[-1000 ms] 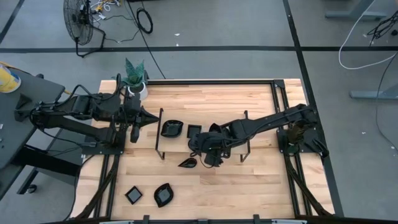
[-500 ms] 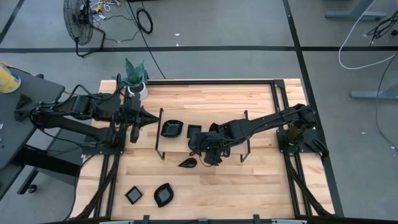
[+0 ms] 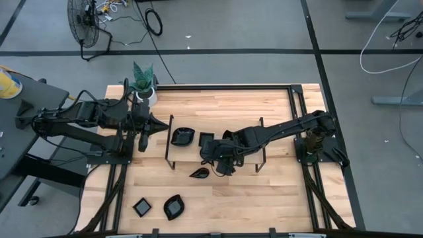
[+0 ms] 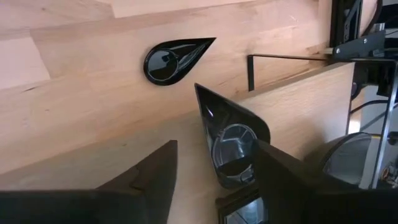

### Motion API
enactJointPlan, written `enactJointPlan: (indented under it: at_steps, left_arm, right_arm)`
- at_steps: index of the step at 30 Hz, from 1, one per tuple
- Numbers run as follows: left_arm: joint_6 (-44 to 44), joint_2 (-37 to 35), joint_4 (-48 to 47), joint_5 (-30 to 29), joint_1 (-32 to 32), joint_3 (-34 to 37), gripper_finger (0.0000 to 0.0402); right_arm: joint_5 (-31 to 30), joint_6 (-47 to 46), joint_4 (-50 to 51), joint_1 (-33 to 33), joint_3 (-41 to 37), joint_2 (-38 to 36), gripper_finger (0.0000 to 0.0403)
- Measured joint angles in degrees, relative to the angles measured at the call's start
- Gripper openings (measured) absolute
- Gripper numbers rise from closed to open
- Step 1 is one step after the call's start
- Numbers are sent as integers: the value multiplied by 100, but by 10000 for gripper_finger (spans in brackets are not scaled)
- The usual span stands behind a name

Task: Pick & Place Mini shaped plates
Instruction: Stack the drop shaped plate on top of the drop shaped plate on the shelf

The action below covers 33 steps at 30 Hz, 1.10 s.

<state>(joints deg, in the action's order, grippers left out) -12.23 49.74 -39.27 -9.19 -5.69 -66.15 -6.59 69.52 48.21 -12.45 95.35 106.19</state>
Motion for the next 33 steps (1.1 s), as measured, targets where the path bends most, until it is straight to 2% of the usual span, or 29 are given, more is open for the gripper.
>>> enactJointPlan:
  at_steps: [8, 20, 33]
  left_arm:
    - [0, 0, 0, 0, 0, 0, 16]
    - [-2, 0, 0, -10, 0, 0, 16]
    - [-17, 0, 0, -18, -2, 0, 16]
  right_arm:
    - [0, 15, 2, -2, 0, 0, 148]
    - [153, 149, 2, -136, 2, 0, 79]
    - [153, 151, -181, -166, 5, 12, 30]
